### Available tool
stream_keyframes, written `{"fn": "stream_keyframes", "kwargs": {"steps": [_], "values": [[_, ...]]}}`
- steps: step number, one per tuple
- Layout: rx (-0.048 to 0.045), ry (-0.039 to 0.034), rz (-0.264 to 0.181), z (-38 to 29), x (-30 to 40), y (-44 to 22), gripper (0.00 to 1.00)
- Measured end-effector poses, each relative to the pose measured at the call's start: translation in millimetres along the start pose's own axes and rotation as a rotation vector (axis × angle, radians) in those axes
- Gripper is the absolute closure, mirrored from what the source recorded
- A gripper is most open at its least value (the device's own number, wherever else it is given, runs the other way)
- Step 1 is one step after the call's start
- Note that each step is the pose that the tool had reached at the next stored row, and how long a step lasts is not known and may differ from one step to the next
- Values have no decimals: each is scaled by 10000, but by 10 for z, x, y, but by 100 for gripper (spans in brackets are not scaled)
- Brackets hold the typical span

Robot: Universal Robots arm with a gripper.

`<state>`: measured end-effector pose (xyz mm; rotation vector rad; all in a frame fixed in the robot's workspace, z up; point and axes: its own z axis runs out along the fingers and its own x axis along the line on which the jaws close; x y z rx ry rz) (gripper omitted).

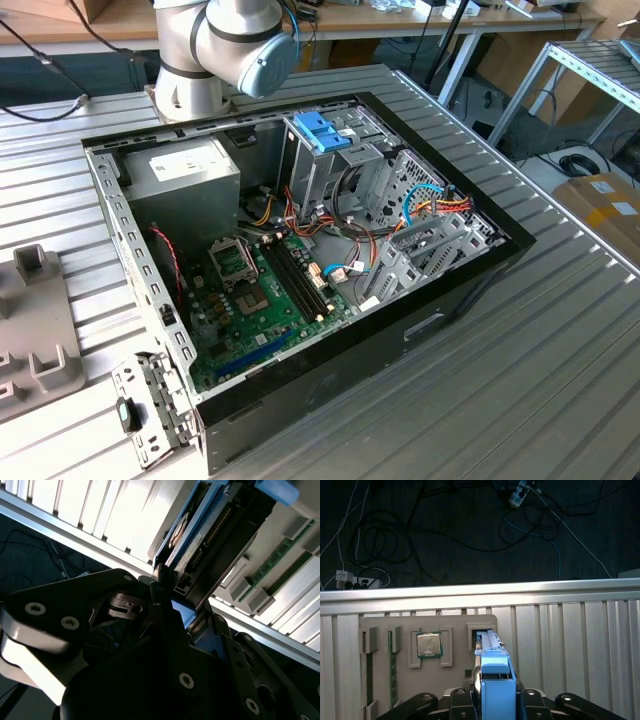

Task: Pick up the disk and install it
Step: 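Pick up the disk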

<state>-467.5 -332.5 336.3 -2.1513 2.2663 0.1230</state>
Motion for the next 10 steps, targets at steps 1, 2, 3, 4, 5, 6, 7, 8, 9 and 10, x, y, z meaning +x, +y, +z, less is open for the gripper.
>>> {"fn": "stream_keyframes", "kwargs": {"steps": [1, 2, 3, 4, 5, 6, 7, 8, 9, 10], "values": [[0, -7, 0, -11, -1, 1, 63], [0, -13, 0, -18, -1, 1, 63], [-1, -16, 0, -24, -2, 1, 63], [-1, -24, -1, -37, -2, 2, 63], [-1, -27, -1, -42, -3, 2, 63], [-1, -31, -1, -47, -3, 2, 63], [-2, -34, -1, -54, -4, 3, 63], [-1, -37, -2, -59, -4, 3, 63], [-2, -41, -2, -65, -4, 3, 63], [-2, -43, -2, -70, -5, 3, 63]]}}
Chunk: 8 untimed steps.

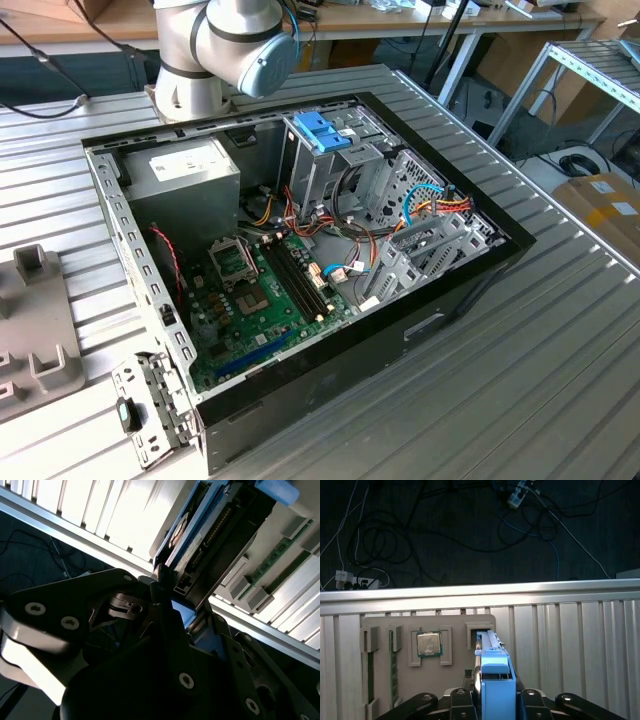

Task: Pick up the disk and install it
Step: 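Pick up the disk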

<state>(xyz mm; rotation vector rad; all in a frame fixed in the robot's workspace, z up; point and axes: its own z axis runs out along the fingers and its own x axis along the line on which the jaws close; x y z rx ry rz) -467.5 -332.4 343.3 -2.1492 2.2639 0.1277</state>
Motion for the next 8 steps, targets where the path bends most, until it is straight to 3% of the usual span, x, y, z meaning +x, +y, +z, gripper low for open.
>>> {"fn": "stream_keyframes", "kwargs": {"steps": [8], "values": [[-1, -28, -2, -64, -4, 3, 63]]}}
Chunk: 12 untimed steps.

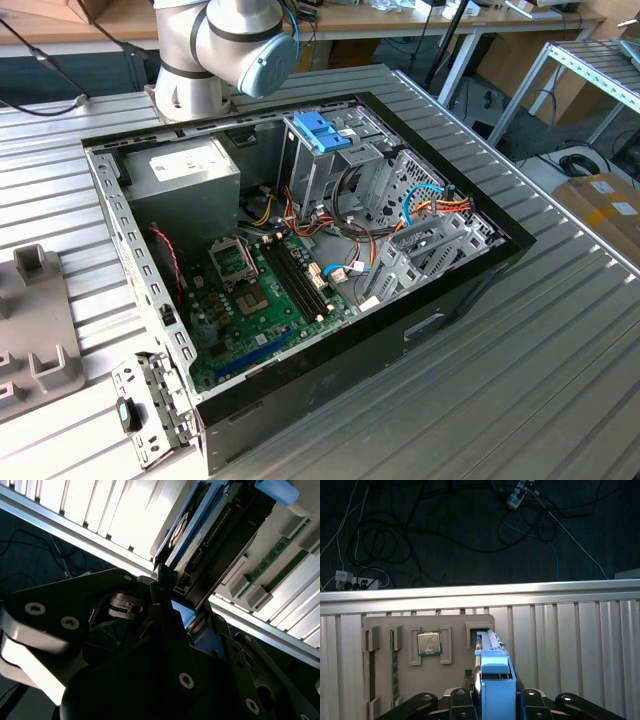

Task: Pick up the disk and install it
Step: 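Pick up the disk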

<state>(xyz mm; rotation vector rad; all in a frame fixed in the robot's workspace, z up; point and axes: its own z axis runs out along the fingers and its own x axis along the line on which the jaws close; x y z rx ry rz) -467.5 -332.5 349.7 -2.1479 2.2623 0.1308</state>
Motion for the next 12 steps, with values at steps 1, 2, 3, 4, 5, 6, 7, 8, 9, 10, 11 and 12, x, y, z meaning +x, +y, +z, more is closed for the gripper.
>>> {"fn": "stream_keyframes", "kwargs": {"steps": [1, 2, 3, 4, 5, 6, 7, 8, 9, 10, 11, 12], "values": [[0, -2, 0, -5, 0, 0, 63], [0, -4, 0, -12, -1, 1, 63], [-1, -6, 0, -19, -1, 1, 63], [-1, -8, 0, -25, -2, 1, 63], [-1, -11, 0, -32, -2, 2, 63], [-1, -13, 0, -37, -3, 2, 63], [-1, -17, 0, -51, -4, 2, 63], [-1, -21, -1, -58, -4, 3, 63], [0, -23, -1, -63, -4, 3, 63], [-2, -26, -1, -73, -5, 4, 63], [-2, -28, -1, -79, -6, 4, 63], [-2, -29, -1, -85, -6, 4, 63]]}}
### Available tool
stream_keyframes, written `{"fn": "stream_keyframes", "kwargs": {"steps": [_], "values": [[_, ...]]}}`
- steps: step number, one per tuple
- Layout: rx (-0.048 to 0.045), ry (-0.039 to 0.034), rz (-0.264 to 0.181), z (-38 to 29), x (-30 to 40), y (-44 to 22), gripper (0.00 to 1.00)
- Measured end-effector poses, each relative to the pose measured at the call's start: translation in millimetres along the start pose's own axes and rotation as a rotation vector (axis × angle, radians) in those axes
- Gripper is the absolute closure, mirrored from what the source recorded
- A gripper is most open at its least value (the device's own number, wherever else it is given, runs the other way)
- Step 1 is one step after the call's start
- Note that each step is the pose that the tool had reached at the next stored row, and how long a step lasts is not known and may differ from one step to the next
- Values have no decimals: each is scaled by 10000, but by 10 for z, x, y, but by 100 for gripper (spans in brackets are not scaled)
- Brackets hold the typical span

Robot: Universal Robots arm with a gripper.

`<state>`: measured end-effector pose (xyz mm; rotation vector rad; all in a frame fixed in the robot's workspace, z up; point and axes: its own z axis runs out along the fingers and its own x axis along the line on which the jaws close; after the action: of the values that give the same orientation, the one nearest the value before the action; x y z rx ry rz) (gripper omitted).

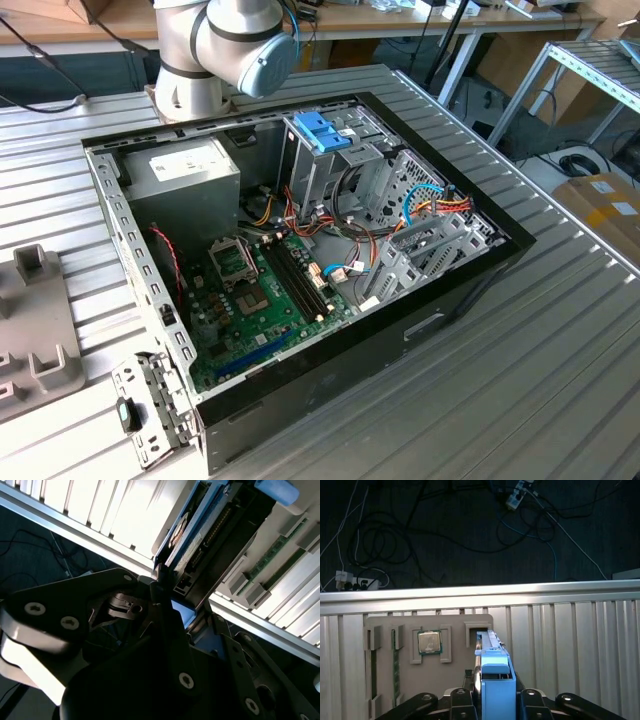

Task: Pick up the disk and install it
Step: 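Pick up the disk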

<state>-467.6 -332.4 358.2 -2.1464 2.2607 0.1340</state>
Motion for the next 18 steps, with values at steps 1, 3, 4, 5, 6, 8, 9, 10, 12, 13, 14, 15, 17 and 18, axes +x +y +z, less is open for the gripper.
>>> {"fn": "stream_keyframes", "kwargs": {"steps": [1, 3, 4, 5, 6, 8, 9, 10, 12, 13, 14, 15, 17, 18], "values": [[0, -3, 0, -13, -1, 1, 63], [-1, -6, 0, -25, -2, 1, 63], [-1, -8, 0, -32, -2, 1, 63], [-1, -10, -1, -37, -2, 1, 63], [-1, -12, -1, -42, -3, 2, 63], [-1, -15, -1, -53, -4, 2, 63], [-1, -18, -1, -58, -4, 3, 63], [-1, -21, -1, -63, -5, 3, 63], [-1, -26, -2, -75, -5, 3, 63], [-2, -28, -1, -79, -6, 4, 63], [-2, -32, -1, -87, -6, 4, 63], [-2, -36, -2, -93, -7, 4, 63], [-2, -41, -2, -105, -8, 5, 63], [-3, -43, -2, -113, -8, 5, 63]]}}
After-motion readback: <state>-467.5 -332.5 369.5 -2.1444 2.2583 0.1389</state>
